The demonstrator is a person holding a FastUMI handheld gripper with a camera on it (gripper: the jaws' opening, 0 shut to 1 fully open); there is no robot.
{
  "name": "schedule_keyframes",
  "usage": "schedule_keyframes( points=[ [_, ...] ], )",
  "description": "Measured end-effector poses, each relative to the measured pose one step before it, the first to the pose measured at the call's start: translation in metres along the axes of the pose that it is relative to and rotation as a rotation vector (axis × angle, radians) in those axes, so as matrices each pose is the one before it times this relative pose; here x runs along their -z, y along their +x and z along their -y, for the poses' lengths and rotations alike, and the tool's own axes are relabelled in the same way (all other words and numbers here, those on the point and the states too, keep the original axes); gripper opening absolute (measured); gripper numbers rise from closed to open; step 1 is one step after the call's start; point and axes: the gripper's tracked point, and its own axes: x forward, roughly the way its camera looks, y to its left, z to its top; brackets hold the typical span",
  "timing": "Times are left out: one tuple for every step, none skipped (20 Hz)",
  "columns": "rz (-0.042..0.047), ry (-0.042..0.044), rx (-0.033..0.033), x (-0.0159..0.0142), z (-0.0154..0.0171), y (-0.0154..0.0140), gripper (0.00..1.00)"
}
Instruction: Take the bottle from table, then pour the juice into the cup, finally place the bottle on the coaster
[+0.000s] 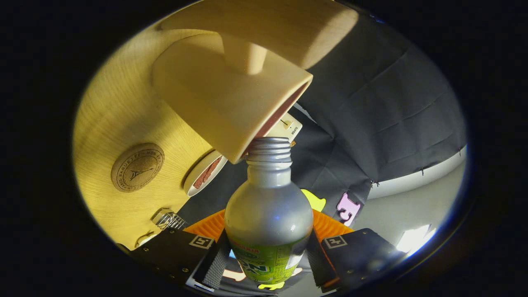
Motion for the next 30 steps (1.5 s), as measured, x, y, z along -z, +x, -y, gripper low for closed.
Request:
schedule_keyframes(
  points=[
    [0.00132, -0.00186, -0.00038, -0.00054, 0.0, 0.00018, 0.81],
    [-0.00036, -0.0001, 0.00007, -0.00031, -0.0007, -0.00033, 0.81],
    [0.00044, 0.00081, -0.00142, -0.00002, -0.00036, -0.00041, 0.81],
    [0.00057, 0.00061, -0.002, -0.00035, 0.00014, -0.00032, 0.81],
    [0.00072, -0.00024, -0.00077, -0.00027, 0.00052, -0.0002, 0.81],
    [0.00068, -0.00116, -0.00061, -0.00133, -0.0007, -0.0006, 0.81],
    [-0.00055, 0.00145, 0.00078, 0.00038, -0.00006, -0.00044, 0.81],
    [0.00002, 0.00303, -0.00268, 0.00058, -0.00027, 0.00082, 0.81],
    [-0.0008, 0.0008, -0.00262, 0.0003, -0.00025, -0.00003, 0.81],
    [-0.00127, -0.00089, -0.00001, -0.00011, 0.00008, -0.00026, 0.81],
    [0.00022, -0.00078, -0.00077, 0.00009, -0.0001, 0.00006, 0.81],
    [-0.00071, 0.00144, 0.00018, -0.00011, -0.00042, -0.00011, 0.81],
    [0.00059, 0.00171, -0.00174, -0.00036, -0.00001, -0.00033, 0.81],
    [-0.00001, 0.00123, 0.00104, 0.0, 0.00046, 0.00034, 0.81],
    [-0.00363, 0.00377, 0.00215, 0.00094, 0.00034, -0.00034, 0.81],
    [-0.00034, 0.00604, -0.00219, 0.00131, -0.00088, 0.00142, 0.81],
    [-0.00293, 0.00711, -0.00109, 0.00093, -0.00012, 0.00029, 0.81],
    [-0.00186, 0.00589, -0.00218, 0.0002, -0.00041, 0.0008, 0.81],
    [-0.00106, 0.00443, -0.00398, -0.00033, -0.00118, -0.00035, 0.81],
    [-0.0011, 0.00348, -0.00495, -0.00047, -0.00083, -0.00028, 0.81],
    [-0.00261, 0.00458, 0.00032, 0.00035, -0.00038, -0.00099, 0.81],
    [-0.00319, 0.0053, -0.00003, -0.00015, -0.00117, -0.00078, 0.81],
    [-0.00229, 0.01084, -0.00333, 0.00069, -0.0013, -0.00101, 0.81],
    [-0.0029, 0.01786, -0.00624, 0.00108, -0.00096, 0.00071, 0.81],
    [-0.00376, 0.02403, -0.00893, 0.00115, -0.00085, 0.00075, 0.81],
    [-0.00362, 0.02751, -0.00938, 0.00059, -0.00159, 0.00116, 0.81],
    [-0.00299, 0.0287, -0.00955, 0.00002, -0.00137, -0.00015, 0.81],
    [-0.00213, 0.02855, -0.00702, 0.00045, -0.00035, -0.00028, 0.81],
    [-0.00118, 0.02708, 0.00017, -0.00023, 0.00145, -0.00076, 0.81],
    [0.0011, 0.02643, 0.0019, -0.00062, 0.00098, 0.00063, 0.81]
  ],
)
